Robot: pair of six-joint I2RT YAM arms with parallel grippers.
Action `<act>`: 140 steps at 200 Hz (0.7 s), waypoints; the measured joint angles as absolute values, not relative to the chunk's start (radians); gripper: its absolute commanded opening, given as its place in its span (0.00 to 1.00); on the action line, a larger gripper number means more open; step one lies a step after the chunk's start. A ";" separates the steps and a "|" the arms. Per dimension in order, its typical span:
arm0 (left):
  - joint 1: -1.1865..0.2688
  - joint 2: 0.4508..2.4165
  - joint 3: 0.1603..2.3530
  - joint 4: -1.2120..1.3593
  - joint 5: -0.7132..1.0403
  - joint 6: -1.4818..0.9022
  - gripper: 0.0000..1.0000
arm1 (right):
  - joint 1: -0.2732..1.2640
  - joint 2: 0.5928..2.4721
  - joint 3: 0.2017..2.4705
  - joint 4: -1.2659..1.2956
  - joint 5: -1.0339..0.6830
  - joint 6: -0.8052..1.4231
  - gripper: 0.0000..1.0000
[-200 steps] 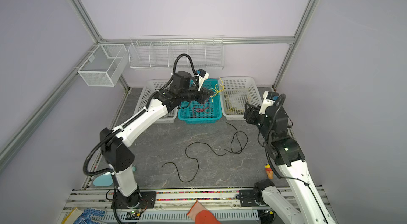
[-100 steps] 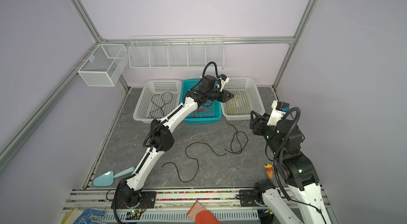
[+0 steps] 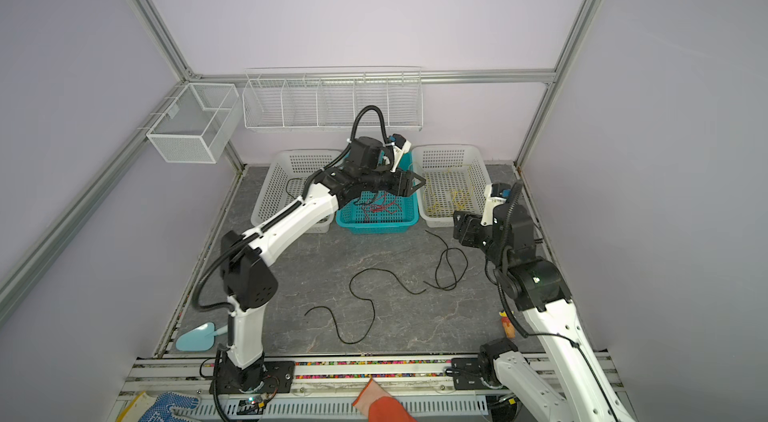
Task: Untangle the cables
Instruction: 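Move the left gripper over the baskets and withdraw the right gripper, then lower the left gripper and grasp the black cable on the table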
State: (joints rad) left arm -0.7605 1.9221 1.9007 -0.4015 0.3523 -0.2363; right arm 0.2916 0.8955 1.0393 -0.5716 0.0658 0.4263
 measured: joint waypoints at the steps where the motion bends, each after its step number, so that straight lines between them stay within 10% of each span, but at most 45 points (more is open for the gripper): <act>1: -0.760 1.914 1.893 -0.398 0.351 -0.236 0.67 | 0.292 0.905 1.039 -0.570 0.060 0.427 0.67; 67: -0.780 1.346 1.155 -0.260 0.191 -0.366 0.67 | 0.292 1.092 1.042 -0.504 0.007 0.426 0.67; 140: -0.785 1.217 0.762 -0.274 0.094 -0.536 0.65 | 0.292 1.192 1.085 -0.463 0.006 0.427 0.67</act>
State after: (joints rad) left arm -0.7849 1.2175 0.7620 -0.2745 0.0944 -0.5362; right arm 0.2924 1.1919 1.0847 -0.4629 0.0063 0.4267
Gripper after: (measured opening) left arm 0.658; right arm 0.665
